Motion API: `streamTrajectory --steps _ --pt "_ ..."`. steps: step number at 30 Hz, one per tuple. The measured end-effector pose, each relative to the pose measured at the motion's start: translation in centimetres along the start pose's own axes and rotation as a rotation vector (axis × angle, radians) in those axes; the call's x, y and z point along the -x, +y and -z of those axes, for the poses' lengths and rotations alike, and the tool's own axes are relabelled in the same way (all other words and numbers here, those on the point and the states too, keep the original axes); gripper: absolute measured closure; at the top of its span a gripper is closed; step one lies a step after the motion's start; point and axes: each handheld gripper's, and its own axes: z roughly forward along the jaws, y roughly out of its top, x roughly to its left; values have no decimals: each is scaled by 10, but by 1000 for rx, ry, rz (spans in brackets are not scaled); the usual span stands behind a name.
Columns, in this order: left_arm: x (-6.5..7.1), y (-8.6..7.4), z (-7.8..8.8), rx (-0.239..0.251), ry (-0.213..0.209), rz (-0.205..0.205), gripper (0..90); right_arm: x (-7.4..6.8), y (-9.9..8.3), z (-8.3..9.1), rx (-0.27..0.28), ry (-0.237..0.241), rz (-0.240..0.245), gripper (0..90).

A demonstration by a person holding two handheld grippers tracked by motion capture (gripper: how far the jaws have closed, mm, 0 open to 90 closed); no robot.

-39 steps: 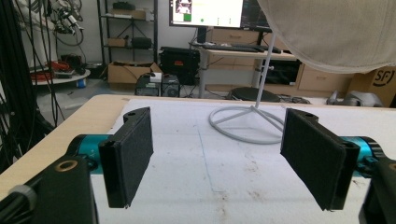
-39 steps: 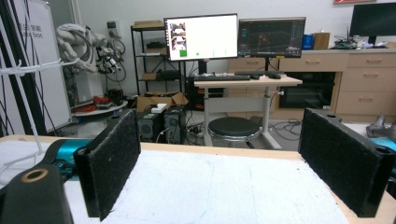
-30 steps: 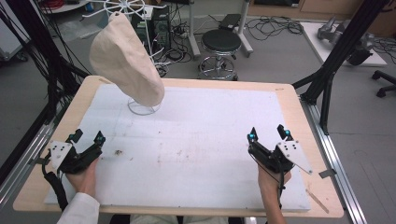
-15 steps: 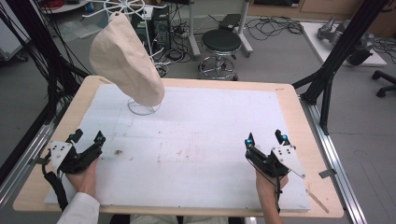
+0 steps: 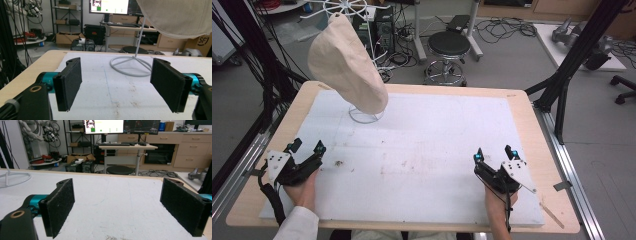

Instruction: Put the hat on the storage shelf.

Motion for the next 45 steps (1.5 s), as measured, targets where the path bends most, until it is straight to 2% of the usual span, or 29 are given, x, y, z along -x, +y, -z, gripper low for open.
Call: streamTrajectory --steps 30,45 --pt "-1 0 0 -7 -4 9 254 0 -6 0 -11 16 -11 115" --pt "-1 0 0 -8 -5 13 254 3 -8 1 -19 16 -34 116"
